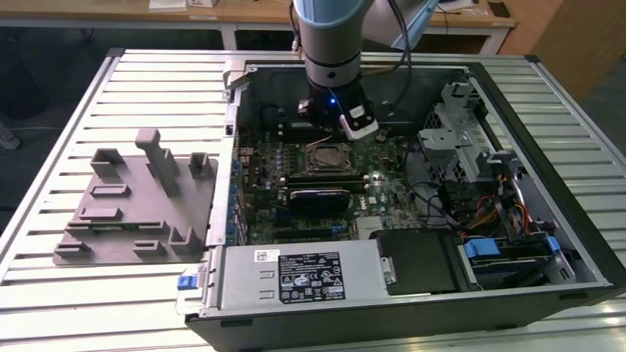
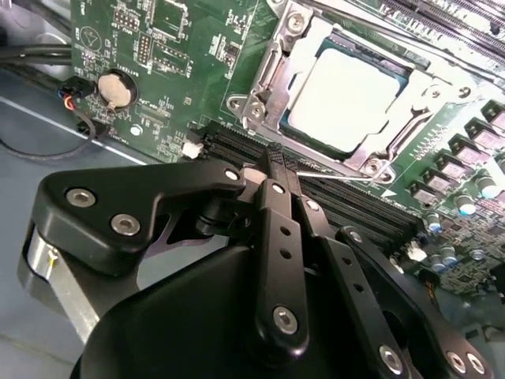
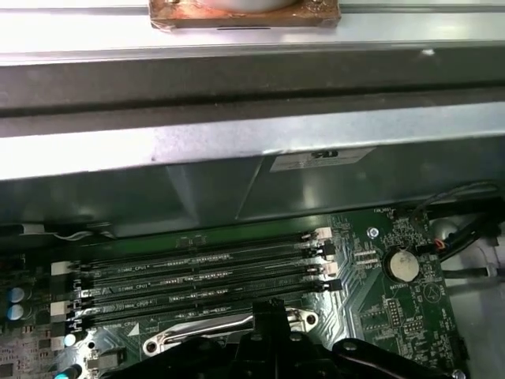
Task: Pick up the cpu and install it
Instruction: 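Install the first cpu locking lever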
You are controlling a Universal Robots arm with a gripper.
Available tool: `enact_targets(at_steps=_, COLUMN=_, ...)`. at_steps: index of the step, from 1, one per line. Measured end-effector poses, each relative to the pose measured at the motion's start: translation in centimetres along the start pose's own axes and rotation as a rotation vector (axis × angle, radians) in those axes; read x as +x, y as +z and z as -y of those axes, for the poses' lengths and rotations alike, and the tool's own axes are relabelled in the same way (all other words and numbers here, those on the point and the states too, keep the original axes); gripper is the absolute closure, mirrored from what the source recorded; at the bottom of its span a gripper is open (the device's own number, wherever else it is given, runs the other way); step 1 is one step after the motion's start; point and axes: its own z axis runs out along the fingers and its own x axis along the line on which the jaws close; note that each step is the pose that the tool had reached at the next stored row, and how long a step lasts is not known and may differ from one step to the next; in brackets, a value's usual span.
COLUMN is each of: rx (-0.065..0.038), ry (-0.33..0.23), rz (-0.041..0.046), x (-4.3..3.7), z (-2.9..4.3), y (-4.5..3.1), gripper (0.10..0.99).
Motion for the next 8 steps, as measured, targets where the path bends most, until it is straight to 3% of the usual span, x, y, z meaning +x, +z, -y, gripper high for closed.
enact_targets(at_steps=8, rx=0.008, ry=0.064, rz=0.0195, x=0.5, z=0.18, y=0.4, gripper=0.98)
